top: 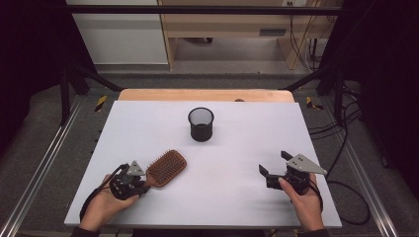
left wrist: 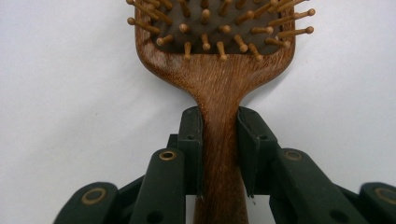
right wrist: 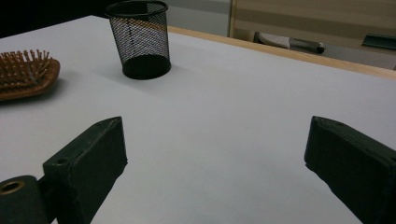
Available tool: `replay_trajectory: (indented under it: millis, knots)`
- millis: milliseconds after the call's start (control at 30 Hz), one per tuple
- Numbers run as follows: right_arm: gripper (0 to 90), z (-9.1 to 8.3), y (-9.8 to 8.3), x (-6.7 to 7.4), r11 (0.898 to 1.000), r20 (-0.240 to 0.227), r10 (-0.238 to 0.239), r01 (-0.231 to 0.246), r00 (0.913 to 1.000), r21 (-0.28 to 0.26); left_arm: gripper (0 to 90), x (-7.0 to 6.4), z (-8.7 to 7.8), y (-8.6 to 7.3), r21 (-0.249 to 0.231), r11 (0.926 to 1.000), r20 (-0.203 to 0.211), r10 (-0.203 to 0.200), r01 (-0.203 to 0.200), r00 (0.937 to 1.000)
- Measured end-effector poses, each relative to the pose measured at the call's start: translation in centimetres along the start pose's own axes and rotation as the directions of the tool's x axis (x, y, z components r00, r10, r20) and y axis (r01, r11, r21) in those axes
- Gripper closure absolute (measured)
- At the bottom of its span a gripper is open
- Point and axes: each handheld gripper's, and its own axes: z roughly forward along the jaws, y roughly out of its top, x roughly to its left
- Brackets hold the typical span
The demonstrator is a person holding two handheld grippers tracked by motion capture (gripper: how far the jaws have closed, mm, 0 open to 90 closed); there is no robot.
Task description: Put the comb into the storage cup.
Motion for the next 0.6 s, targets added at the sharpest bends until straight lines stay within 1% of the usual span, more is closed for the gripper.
replay_trajectory:
  millis: [67, 100, 133, 233, 367, 400, 500, 600]
  knots:
    - [5.6, -0.1, 0.0, 0.0, 1.0, 0.001, -0.001, 0.001, 1.0, -0.001, 72.8, -0.1, 0.0, 0.0, -0.003, 1.0, -0.008, 0.001, -0.001, 1.0]
    - [5.6, -0.1, 0.0, 0.0, 1.0, 0.001, -0.001, 0.001, 1.0, -0.002, 72.8, -0.1, 0.0, 0.0, -0.017, 0.9998, -0.022, -0.007, 0.007, 0.9997]
    - [5.6, -0.1, 0.0, 0.0, 1.0, 0.001, 0.0, 0.0, 1.0, -0.002, 72.8, 0.0, 0.0, -0.1, -0.025, 0.9996, -0.021, -0.016, 0.016, 0.9997]
    - [5.6, -0.1, 0.0, 0.1, 1.0, -0.001, -0.001, 0.001, 1.0, -0.004, 72.8, 0.1, -0.2, -0.3, -0.052, 0.9985, -0.014, -0.018, 0.017, 0.9997]
    - [5.5, 0.0, 0.1, 0.2, 1.0, -0.006, -0.001, 0.001, 1.0, -0.006, 72.8, -0.2, -0.3, -0.3, -0.095, 0.9952, -0.027, -0.025, 0.022, 0.9993]
    - [5.5, 0.1, 0.1, 0.3, 1.0, -0.01, 0.001, -0.001, 1.0, -0.006, 72.8, -0.3, -0.3, -0.2, -0.103, 0.9946, -0.033, -0.018, 0.014, 0.9993]
    - [5.3, 0.2, 0.2, 0.6, 1.0, -0.024, 0.003, -0.003, 0.9997, -0.006, 72.8, -0.4, -0.6, -0.1, -0.131, 0.9914, -0.039, -0.006, 0.001, 0.9992]
    - [5.2, 0.4, 0.3, 1.1, 1.0, -0.045, 0.018, -0.018, 0.9988, -0.016, 72.8, -0.5, -1.0, 0.1, -0.169, 0.9856, -0.038, -0.009, 0.003, 0.9992]
